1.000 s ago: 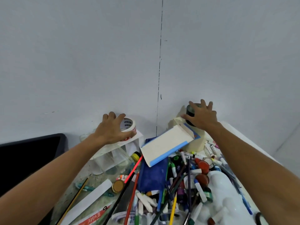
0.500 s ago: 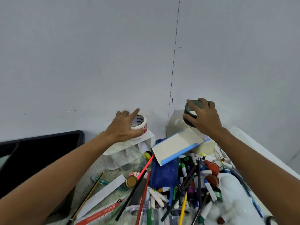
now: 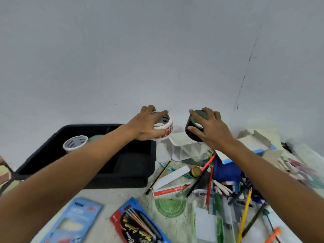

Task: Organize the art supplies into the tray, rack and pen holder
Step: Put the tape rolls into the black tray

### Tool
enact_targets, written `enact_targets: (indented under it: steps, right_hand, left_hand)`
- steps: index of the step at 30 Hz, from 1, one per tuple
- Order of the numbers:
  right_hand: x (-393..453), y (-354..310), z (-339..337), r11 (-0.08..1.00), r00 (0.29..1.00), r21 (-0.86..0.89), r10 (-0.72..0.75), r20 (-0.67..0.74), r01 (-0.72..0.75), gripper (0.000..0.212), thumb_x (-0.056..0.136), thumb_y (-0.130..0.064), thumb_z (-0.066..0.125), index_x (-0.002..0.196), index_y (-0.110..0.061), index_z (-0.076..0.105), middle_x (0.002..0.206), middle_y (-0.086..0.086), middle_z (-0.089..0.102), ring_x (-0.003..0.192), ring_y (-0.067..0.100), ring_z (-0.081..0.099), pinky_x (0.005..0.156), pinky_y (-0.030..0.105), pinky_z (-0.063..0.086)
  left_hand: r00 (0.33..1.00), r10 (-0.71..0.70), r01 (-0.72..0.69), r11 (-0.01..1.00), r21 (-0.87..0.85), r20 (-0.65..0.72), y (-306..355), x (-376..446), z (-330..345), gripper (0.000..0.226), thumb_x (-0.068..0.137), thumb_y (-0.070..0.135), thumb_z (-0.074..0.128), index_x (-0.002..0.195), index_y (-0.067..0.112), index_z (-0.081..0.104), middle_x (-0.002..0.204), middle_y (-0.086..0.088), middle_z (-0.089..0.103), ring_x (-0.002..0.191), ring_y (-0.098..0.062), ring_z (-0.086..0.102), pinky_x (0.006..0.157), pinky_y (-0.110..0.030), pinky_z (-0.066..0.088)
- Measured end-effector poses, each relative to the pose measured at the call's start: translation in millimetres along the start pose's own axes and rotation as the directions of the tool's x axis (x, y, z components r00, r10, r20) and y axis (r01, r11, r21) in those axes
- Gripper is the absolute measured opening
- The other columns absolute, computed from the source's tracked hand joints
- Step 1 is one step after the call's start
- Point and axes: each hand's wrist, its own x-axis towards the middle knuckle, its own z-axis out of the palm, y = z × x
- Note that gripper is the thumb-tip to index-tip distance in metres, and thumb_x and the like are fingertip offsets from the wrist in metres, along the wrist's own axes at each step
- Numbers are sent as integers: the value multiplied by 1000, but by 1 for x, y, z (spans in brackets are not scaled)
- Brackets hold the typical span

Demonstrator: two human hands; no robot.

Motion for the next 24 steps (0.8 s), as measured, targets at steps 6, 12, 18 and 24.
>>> enact_targets:
  steps: [6, 12, 18, 24]
  right_hand:
    - [26, -114, 18, 976, 980, 123, -189, 61, 180, 64, 93, -61, 37, 150, -41, 18, 147, 8, 27, 129, 32, 28, 101, 43, 39]
    - [54, -229, 42, 919, 935, 265, -333, 120, 293, 67, 93, -62, 35, 152, -37, 13, 148, 7, 25, 131, 31, 29, 110, 42, 29]
    - [73, -309, 67, 856, 916, 463, -350, 193, 230, 68, 93, -57, 44, 151, -39, 13, 148, 6, 23, 135, 27, 22, 112, 41, 26]
    - [83, -343, 98, 887, 892, 429, -326, 313, 173, 72, 91, -49, 50, 152, -34, 15, 145, 6, 22, 136, 28, 20, 113, 44, 29]
  left_hand:
    - [991, -132, 132, 990, 42, 3, -76, -78, -37, 81, 73, 63, 45, 146, 35, 25, 129, -7, 34, 123, -25, 29, 100, -42, 38]
    - [953, -295, 292, 955, 53, 63, -162, -151, -53, 87, 66, 70, 37, 145, 37, 25, 129, -7, 33, 125, -26, 28, 103, -44, 36]
    - [924, -354, 351, 935, 47, 142, -229, -192, -49, 97, 59, 74, 37, 147, 36, 23, 122, -4, 34, 121, -24, 30, 103, -41, 36]
    - [932, -309, 267, 939, 216, 189, -264, -202, -27, 99, 57, 76, 25, 147, 35, 23, 117, -5, 38, 112, -25, 38, 99, -38, 31]
